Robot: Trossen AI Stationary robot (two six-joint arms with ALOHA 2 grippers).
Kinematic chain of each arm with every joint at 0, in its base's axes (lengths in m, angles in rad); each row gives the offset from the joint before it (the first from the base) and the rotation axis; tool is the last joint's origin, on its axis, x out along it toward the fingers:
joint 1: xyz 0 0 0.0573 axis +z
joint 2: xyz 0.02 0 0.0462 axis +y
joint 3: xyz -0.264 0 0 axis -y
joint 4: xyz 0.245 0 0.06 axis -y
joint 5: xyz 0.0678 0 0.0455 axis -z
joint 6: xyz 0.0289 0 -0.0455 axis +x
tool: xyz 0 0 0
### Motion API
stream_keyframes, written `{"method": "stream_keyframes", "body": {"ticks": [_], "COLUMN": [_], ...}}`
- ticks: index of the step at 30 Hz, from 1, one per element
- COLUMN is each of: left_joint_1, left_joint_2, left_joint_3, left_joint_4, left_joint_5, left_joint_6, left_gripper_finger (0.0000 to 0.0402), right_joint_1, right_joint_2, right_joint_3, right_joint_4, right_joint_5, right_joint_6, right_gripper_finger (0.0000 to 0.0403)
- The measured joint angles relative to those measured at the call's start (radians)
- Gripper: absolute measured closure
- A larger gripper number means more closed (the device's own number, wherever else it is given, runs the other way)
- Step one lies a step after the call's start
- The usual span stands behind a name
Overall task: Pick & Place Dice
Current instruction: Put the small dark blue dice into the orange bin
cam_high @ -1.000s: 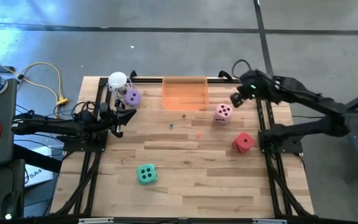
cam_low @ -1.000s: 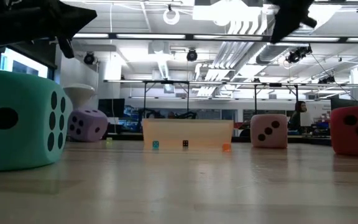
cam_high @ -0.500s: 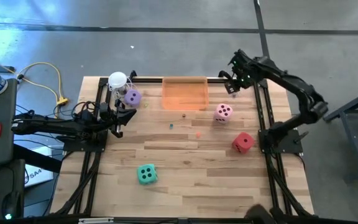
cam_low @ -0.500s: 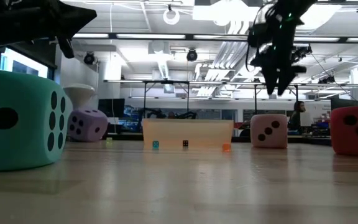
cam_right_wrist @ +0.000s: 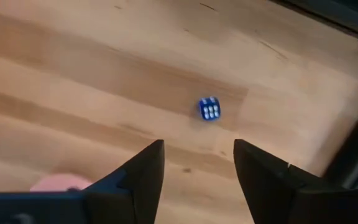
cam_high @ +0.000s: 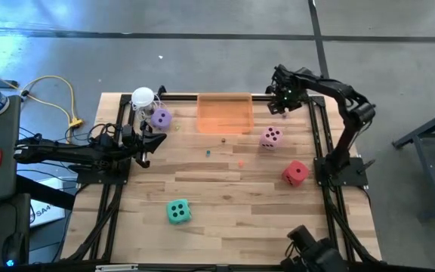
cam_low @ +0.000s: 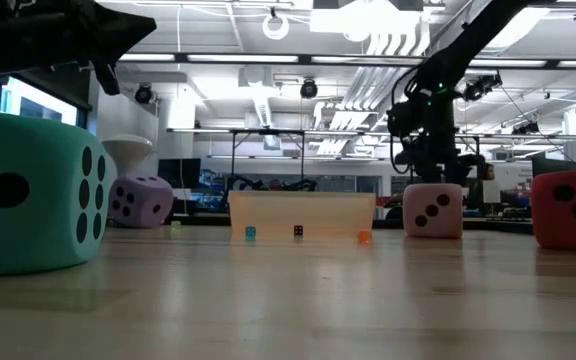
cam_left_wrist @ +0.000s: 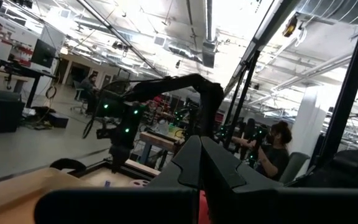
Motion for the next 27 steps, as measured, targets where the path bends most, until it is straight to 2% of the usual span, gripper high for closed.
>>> {"method": "stream_keyframes", "body": {"ticks": [9,27], "left_joint_1": [0.000,0.000], "left_joint_2": [0.000,0.000], "left_joint_3": [0.000,0.000], "left_joint_4": [0.000,-0.002], "left_joint_5": [0.001,0.001], "left_joint_6": [0.000,0.000], "left_gripper_finger": [0.0401,0.0401], "right_joint_1": [-0.003,-0.017], "right_joint_2": [0.046,0.121], "right_joint_3": [0.000,-0.044], "right_joint_4": [0.022,0.120], "right_joint_5": [0.050,0.054], "right_joint_6": [0.077,0.135], "right_gripper_finger": [0.0225,0.0228]}}
